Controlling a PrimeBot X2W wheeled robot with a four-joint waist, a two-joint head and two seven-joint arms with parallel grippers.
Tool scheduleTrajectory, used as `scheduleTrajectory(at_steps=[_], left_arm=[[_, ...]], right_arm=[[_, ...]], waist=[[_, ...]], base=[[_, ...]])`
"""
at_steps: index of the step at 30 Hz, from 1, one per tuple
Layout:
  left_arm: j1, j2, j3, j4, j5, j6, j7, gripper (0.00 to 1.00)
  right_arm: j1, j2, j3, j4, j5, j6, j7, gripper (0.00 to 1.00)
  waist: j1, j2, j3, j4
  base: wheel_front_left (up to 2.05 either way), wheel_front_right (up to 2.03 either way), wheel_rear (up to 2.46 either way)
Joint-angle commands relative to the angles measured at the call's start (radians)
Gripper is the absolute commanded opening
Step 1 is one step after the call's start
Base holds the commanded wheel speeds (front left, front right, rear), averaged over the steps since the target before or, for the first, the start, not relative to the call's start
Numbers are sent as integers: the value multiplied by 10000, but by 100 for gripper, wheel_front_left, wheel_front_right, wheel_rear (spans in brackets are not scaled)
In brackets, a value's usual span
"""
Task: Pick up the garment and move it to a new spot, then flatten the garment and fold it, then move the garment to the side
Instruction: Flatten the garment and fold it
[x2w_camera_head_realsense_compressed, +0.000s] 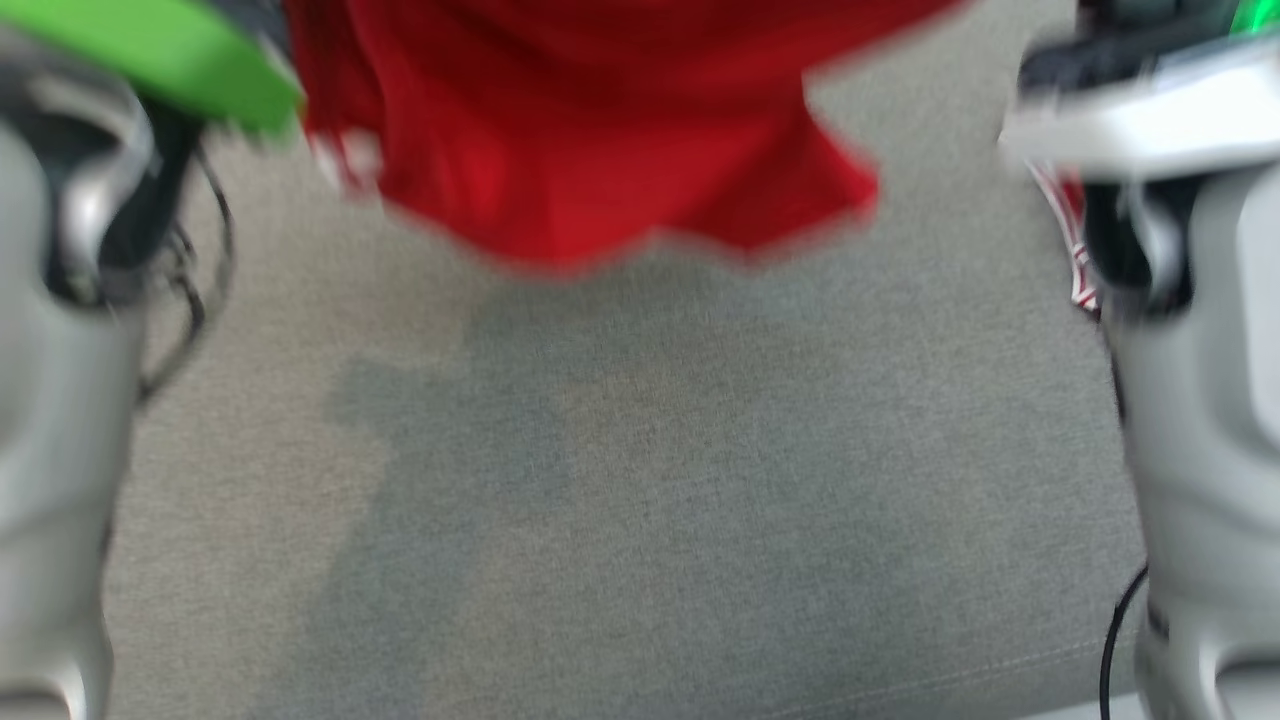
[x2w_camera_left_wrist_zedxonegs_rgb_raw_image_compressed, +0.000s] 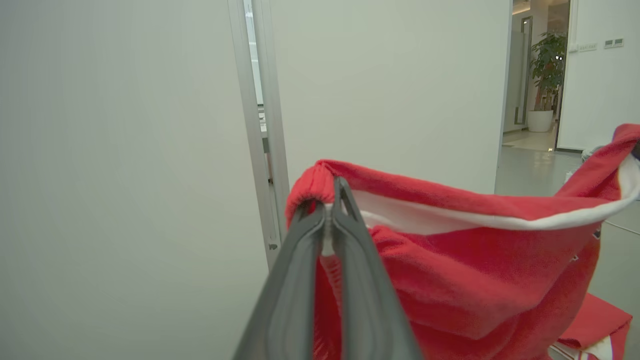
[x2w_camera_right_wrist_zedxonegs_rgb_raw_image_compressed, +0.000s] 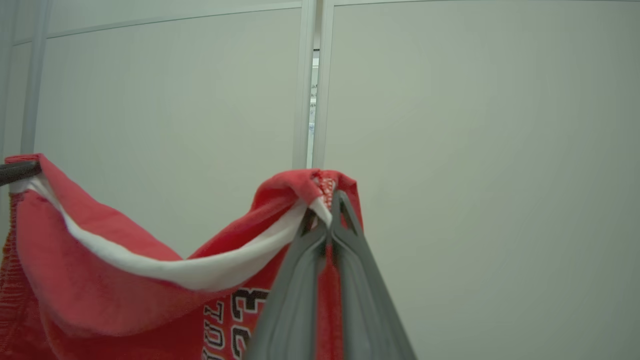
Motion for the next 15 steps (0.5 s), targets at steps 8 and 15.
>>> scheduleTrajectory(at_steps=[8, 15], left_arm=[[-3303, -757, -321, 3757, 1343, -107, -2266, 0], [-2557, -1090, -705, 5706, 974, -309, -3421, 0]], right_arm=[[-3914, 661, -591, 4033, -1353, -13, -1510, 0], [-2892, 806, -59, 5245, -940, -13, -1699, 0]], waist=[[0, 0, 3067, -53], [0, 0, 3868, -30]], base=[[0, 0, 0], [0, 0, 0]])
